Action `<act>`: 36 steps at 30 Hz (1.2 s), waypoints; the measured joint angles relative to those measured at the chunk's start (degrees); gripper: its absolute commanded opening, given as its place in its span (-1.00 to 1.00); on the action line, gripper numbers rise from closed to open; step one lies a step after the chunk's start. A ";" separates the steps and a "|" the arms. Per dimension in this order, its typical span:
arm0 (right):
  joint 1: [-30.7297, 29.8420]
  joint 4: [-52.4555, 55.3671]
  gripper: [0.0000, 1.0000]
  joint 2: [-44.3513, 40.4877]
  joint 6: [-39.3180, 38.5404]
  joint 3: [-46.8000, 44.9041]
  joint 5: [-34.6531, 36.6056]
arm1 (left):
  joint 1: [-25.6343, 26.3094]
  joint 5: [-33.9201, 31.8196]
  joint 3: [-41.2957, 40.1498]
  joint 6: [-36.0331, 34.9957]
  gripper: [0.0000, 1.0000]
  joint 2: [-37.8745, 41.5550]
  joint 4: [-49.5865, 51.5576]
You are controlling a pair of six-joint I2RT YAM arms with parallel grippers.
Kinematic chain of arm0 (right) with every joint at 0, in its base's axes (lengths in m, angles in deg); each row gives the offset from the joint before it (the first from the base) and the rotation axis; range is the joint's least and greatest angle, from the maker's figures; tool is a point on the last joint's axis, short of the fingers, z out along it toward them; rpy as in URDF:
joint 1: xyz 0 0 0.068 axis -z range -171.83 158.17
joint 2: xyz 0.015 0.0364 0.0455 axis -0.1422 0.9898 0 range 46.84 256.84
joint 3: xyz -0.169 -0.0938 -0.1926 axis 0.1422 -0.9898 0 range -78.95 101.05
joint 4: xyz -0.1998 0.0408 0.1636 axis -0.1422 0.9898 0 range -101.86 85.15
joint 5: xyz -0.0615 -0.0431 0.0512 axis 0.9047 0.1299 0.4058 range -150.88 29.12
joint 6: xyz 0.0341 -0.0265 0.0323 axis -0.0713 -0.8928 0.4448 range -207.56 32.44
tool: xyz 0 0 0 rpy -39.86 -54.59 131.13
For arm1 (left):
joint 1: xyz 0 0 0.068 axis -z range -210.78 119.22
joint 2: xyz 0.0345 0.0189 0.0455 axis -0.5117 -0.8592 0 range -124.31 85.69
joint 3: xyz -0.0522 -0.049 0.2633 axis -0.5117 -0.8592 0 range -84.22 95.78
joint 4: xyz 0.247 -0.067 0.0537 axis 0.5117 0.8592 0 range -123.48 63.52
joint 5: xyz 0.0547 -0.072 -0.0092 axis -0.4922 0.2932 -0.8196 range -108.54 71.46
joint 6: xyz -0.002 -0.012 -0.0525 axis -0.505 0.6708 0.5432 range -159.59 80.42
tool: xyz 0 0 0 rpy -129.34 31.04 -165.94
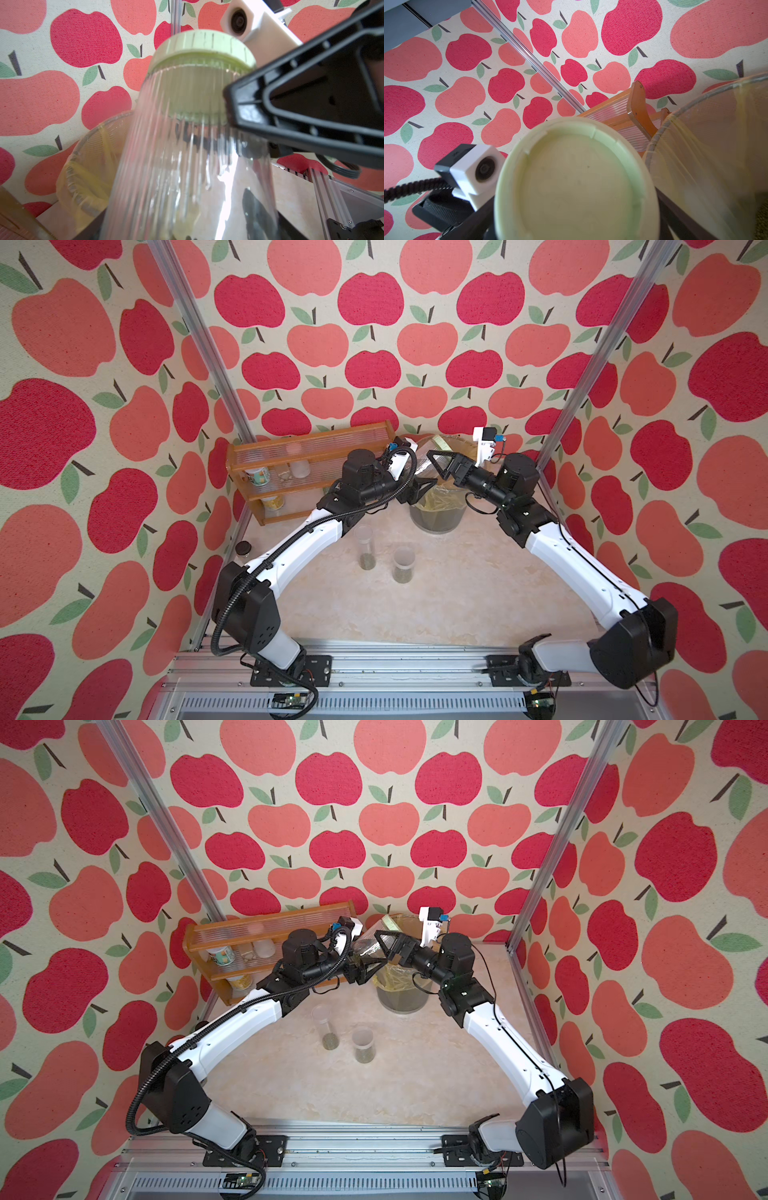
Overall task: Empty moldy mung beans from jars
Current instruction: Pick up the jar from the center of the board, then unscrew the lid from the jar.
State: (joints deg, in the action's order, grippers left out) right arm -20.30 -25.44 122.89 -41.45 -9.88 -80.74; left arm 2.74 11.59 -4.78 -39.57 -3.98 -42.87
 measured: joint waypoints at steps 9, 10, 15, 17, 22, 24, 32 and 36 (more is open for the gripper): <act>0.13 9.70 0.97 -7.17 -4.55 0.35 4.07 | 0.42 -7.76 -1.25 -5.46 -0.05 0.63 -0.13; 0.13 11.19 0.97 -7.52 -4.92 1.01 4.61 | 0.50 -8.24 -1.25 -5.88 -0.05 0.63 -0.11; 0.13 17.05 0.95 -8.48 -6.58 4.33 7.43 | 0.76 -9.38 -1.25 -7.23 -0.05 0.63 -0.22; 0.13 19.45 0.94 -8.44 -6.99 6.19 8.70 | 0.76 -9.44 -1.25 -7.50 -0.05 0.52 -0.26; 0.13 22.77 0.93 -8.11 -7.17 9.20 10.27 | 0.76 -9.40 -0.90 -7.67 -0.05 -0.72 -0.22; 0.13 23.06 0.93 -7.91 -7.17 9.27 10.64 | 0.76 -9.38 -0.48 -7.65 -0.05 -1.44 -0.20; 0.13 23.12 0.92 -5.51 -7.08 9.68 10.82 | 1.60 -9.40 2.01 -8.13 -0.05 -3.34 0.20; 0.44 23.12 0.90 -4.09 -6.86 10.01 10.84 | 2.03 -9.40 2.49 -8.66 -0.05 -3.48 0.70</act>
State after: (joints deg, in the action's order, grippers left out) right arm -19.86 -2.31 118.80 -48.31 0.13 -69.89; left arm 4.77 2.19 -2.29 -48.23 -7.45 -42.17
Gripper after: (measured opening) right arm 0.953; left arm 0.837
